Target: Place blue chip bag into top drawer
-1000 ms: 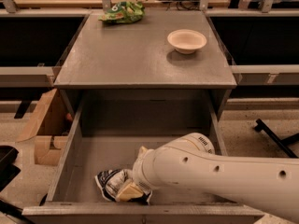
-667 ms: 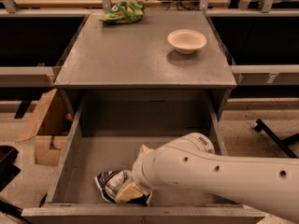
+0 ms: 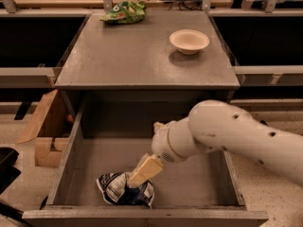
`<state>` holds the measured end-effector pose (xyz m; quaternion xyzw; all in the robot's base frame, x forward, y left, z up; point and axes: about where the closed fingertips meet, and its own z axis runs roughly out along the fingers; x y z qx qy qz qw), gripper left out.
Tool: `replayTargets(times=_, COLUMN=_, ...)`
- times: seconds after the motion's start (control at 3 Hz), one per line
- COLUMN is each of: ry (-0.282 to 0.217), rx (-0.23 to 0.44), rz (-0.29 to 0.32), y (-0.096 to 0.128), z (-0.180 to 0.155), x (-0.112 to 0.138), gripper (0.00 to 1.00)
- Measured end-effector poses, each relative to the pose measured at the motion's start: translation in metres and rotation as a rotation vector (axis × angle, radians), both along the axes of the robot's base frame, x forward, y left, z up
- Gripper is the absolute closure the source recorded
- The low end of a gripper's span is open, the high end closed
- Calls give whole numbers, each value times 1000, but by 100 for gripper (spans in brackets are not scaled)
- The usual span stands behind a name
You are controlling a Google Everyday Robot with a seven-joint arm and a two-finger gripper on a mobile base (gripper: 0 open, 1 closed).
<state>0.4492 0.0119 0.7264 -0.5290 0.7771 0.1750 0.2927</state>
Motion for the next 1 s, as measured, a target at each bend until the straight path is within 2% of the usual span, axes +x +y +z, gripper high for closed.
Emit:
replayTargets(times=0.33, ry=-24, rx=73, rz=-17, y=-58, z=57, x=20, gripper=0)
replayTargets(times=0.67, ry=-65, rx=152, rz=-44, y=-133, z=146, x=28, gripper=0)
replayTargets(times=1.0, ry=-83, rx=171, rz=-43, y=-166, z=201, x=22, gripper=0)
